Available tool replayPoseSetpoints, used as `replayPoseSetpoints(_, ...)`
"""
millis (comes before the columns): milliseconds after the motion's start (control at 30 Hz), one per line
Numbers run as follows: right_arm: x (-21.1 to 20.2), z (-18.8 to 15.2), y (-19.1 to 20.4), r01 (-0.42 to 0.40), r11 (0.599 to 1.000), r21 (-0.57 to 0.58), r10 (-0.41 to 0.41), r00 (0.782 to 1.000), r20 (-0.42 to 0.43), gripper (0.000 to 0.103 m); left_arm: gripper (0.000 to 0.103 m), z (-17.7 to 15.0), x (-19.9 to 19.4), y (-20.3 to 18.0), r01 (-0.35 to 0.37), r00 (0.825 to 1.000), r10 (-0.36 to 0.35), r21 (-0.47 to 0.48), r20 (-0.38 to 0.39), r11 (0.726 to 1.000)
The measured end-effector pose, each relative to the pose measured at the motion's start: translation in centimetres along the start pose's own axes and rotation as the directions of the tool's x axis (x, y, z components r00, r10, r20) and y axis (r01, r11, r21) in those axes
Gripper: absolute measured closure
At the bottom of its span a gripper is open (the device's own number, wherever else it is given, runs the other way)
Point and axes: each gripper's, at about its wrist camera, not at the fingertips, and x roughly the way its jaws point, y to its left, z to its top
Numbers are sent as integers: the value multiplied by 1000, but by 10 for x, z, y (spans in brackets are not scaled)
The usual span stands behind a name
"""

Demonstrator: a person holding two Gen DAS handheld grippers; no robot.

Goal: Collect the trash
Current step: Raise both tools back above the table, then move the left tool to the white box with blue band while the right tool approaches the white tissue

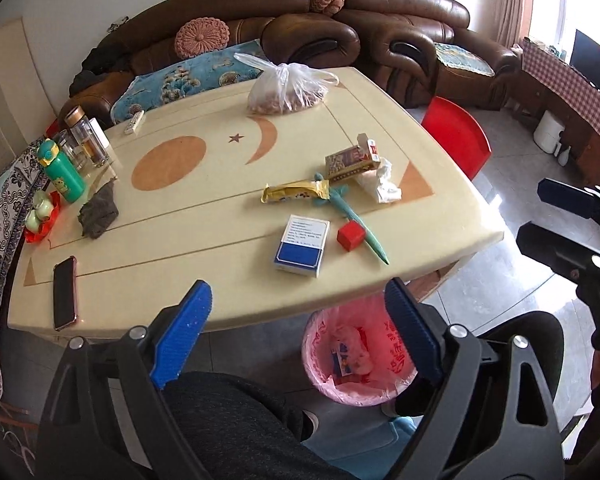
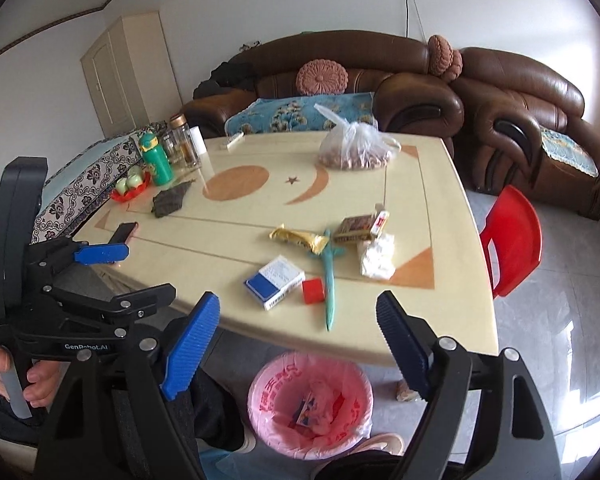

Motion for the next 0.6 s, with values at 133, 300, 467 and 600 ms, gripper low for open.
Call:
replayPoseSetpoints(133,1,5,-6,6,1000,10,-7,1000,7,24,17,7,-3,2,0,1000,0,4,7,1000)
replayPoseSetpoints(300,9,6,-18,46,999,22,-46,999,4,24,17,14,5,2,-9,1000,8,18,7,1000)
replayPoseSetpoints(467,22,5,-35,61,997,51,-60,998,-17,24,17,19,27,2,9,1000,-9,16,-28,1000)
replayPoseSetpoints(600,33,5,-46,77,995,65,-75,997,-36,24,17,21,41,-3,16,999,-15,34,-46,999)
